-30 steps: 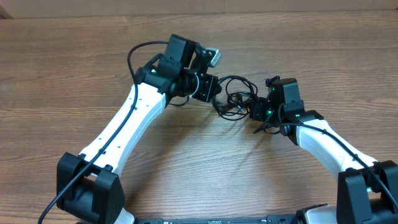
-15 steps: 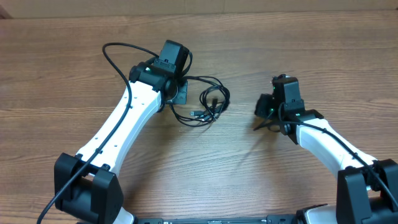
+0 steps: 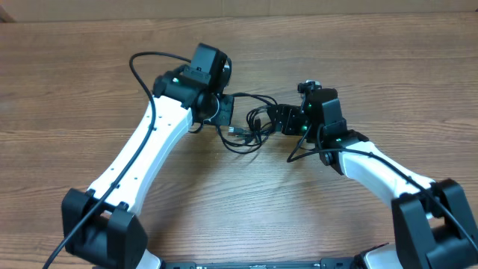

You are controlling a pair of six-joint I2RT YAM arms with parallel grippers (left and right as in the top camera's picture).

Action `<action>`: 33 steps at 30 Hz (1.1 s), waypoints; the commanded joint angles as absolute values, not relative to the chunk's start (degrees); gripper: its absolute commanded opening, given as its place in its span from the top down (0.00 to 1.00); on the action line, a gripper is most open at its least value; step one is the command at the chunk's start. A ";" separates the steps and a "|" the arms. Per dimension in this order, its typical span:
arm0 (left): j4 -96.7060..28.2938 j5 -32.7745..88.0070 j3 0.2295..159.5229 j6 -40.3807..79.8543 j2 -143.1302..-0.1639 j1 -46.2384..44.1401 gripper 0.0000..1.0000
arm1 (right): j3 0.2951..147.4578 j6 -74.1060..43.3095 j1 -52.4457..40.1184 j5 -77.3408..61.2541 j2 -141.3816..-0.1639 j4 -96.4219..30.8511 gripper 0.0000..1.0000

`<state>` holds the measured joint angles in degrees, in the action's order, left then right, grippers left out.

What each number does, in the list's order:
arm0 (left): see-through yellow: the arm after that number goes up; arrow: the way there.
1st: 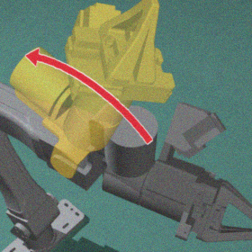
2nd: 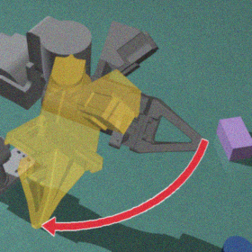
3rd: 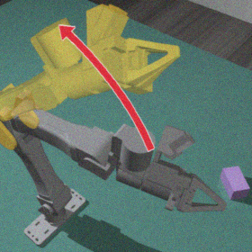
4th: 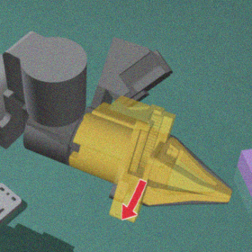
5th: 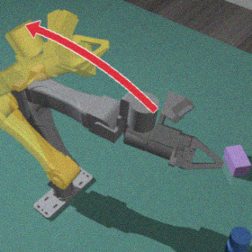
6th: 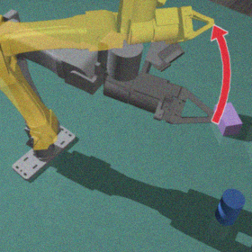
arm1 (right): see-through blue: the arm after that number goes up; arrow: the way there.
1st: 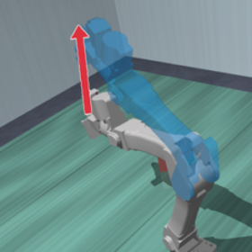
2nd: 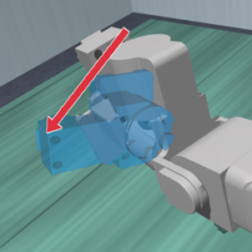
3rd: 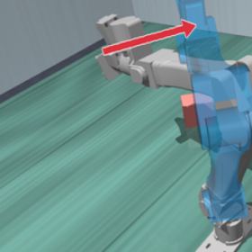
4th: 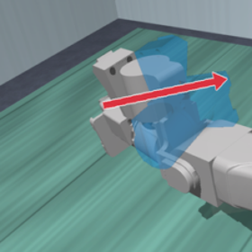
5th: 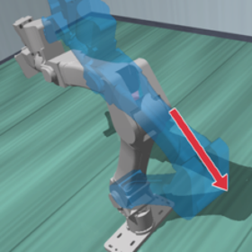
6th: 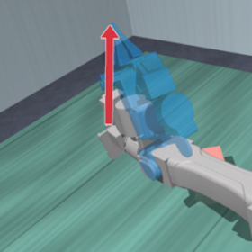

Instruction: Untangle cables

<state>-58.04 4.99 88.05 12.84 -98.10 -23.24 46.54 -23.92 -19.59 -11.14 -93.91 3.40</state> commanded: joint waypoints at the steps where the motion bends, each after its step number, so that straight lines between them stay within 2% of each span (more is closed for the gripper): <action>1: -60.12 10.57 93.97 10.66 -93.80 -23.38 0.96 | 47.05 -23.79 -19.88 -10.13 -96.73 6.00 0.26; 6: -62.83 10.59 95.09 10.70 -93.65 -23.38 0.96 | 47.05 -23.81 -19.88 -10.48 -100.09 10.83 0.26; 9: -62.92 10.37 95.07 10.70 -93.76 -23.38 0.96 | 47.05 -23.79 -19.88 -18.92 -101.30 11.05 0.37; 12: -62.57 11.18 95.07 10.24 -93.84 -23.38 0.96 | 47.05 -23.62 -19.88 -26.00 -101.30 11.07 0.32; 14: -61.39 12.29 95.09 8.03 -93.84 -23.38 0.96 | 47.05 -19.42 -19.88 -31.73 -101.30 9.91 0.29; 16: -59.53 13.45 95.13 7.55 -93.82 -23.27 0.96 | 47.05 -17.47 -19.88 -35.68 -101.30 8.14 0.16; 18: -58.54 18.74 95.53 5.43 -93.82 -23.27 0.96 | 47.05 -17.47 -19.88 -37.21 -101.30 8.23 0.18; 19: -57.69 23.68 95.94 3.95 -93.82 -23.24 0.96 | 47.05 -17.50 -19.88 -38.52 -101.30 8.64 0.24; 21: -56.75 30.15 97.49 3.57 -93.82 -23.14 0.96 | 47.05 -17.50 -19.88 -37.21 -101.30 9.32 0.25; 25: -59.46 32.62 100.77 4.29 -93.82 -22.31 0.96 | 47.05 -17.52 -19.86 -20.34 -101.27 9.76 0.25; 28: -64.99 32.53 101.03 7.40 -93.82 -21.10 0.96 | 47.07 -17.52 -19.86 -5.26 -101.27 10.63 0.16; 30: -68.90 30.06 101.03 7.55 -93.84 -20.14 0.96 | 47.07 -17.50 -19.86 -3.88 -101.27 11.66 0.15; 31: -70.59 26.44 101.01 8.01 -93.84 -19.73 0.96 | 47.07 -17.52 -19.86 -4.21 -101.27 12.91 0.20; 33: -71.64 23.05 101.01 9.13 -93.84 -19.49 0.96 | 47.07 -17.52 -19.88 -7.46 -101.27 14.87 0.43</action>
